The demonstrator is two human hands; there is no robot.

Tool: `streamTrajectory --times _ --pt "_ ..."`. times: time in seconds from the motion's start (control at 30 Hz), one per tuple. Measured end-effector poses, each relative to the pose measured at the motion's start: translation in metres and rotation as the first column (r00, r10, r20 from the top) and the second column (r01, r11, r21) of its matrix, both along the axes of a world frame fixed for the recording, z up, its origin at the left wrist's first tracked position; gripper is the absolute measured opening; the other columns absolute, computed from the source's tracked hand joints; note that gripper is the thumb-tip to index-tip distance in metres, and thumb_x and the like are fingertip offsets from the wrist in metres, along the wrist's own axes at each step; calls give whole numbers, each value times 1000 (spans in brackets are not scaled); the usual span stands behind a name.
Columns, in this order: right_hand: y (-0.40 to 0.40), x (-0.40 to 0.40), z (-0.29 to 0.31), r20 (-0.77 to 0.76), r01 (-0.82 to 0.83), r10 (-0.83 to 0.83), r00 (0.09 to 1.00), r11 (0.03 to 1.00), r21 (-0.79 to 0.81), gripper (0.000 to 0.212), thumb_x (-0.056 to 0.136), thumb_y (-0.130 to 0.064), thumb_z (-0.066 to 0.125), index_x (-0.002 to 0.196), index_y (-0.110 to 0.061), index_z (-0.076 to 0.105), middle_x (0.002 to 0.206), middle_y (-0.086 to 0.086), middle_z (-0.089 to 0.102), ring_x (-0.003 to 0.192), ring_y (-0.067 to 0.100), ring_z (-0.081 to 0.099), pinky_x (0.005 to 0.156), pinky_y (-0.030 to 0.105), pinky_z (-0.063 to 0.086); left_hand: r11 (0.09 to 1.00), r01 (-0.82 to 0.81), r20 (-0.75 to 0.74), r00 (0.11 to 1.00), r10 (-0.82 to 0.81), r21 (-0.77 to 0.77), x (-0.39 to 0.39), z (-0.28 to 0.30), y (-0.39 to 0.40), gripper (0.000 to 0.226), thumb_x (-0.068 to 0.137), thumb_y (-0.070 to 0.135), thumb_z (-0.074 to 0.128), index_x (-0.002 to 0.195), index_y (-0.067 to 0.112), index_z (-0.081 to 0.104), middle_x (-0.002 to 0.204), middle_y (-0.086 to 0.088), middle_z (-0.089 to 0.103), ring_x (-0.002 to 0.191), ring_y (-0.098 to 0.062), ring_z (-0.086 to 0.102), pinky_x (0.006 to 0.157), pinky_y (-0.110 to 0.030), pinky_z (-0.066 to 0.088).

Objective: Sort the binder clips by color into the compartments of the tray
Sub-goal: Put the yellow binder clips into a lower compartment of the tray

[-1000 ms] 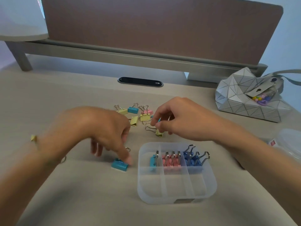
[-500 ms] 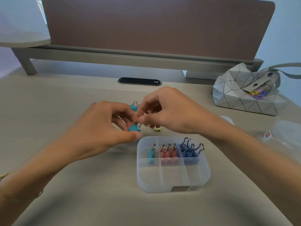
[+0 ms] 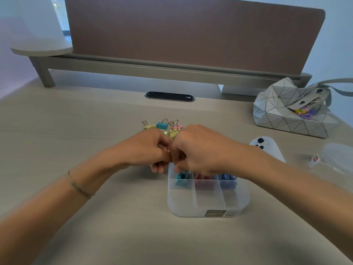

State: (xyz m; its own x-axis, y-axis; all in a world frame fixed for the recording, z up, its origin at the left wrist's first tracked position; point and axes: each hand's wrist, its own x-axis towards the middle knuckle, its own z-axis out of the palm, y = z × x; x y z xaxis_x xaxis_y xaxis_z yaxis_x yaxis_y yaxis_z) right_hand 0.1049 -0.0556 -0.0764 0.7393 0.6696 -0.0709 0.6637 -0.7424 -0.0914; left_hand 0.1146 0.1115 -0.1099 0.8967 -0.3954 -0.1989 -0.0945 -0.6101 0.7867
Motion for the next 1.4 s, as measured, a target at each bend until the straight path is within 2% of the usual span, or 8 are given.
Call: streamTrajectory --times 0.2,0.43,0.53,0.7,0.9,1.03,1.23,1.4 --pt "4 4 -8 -25 -51 50 998 998 -42 15 90 -33 71 96 -23 79 97 1 73 87 19 61 72 33 52 999 -2 27 1000 1 39 15 2 11 20 87 -3 64 82 7 81 68 -22 73 51 -19 65 52 -22 54" --pt "-20 39 17 -180 131 -79 981 944 303 18 90 -40 71 88 -27 83 87 0 76 79 21 64 69 35 49 984 -156 254 959 129 88 48 15 15 16 95 18 66 85 17 78 59 2 71 44 -6 61 50 -22 51" --pt "-29 73 7 -113 258 -241 964 953 162 14 89 -28 74 98 -20 81 96 -4 77 84 13 64 63 20 44 971 -140 257 963 88 193 65 22 5 10 95 19 67 93 14 76 71 -2 74 52 -9 68 51 -20 54" --pt "-28 87 -30 -172 314 -311 935 949 -5 34 75 -44 84 99 -24 74 90 -10 65 85 13 61 75 31 50 961 -100 263 964 30 257 68 15 -12 9 94 17 66 91 17 74 71 1 72 56 -9 69 58 -24 54" --pt "-30 89 -43 -28 298 -298 954 954 -24 20 73 -24 77 93 -23 73 94 -1 69 84 20 65 69 30 54 951 -114 311 950 20 286 71 3 -17 9 88 19 70 92 19 78 95 1 70 81 -13 63 76 -32 56" --pt "-38 84 -27 -11 312 -312 950 949 55 21 73 -28 79 92 -22 79 82 -6 67 79 16 61 61 26 46 968 -131 309 949 61 212 66 5 -20 19 87 32 74 104 24 72 96 2 70 78 -9 63 63 -22 48" --pt "-37 33 17 -157 351 -315 936 812 467 17 73 -38 83 82 -23 78 74 -9 72 67 5 65 60 24 50 980 -28 233 970 75 -199 38 50 -22 18 83 20 79 89 5 73 67 -9 77 56 -19 74 53 -25 60" --pt "-39 -16 23 -152 404 -390 908 722 562 11 74 -37 84 72 -28 77 62 -9 57 55 4 49 52 20 41 974 147 228 968 -106 -171 12 74 -25 16 83 20 79 83 4 76 66 -8 77 56 -14 72 52 -21 57"
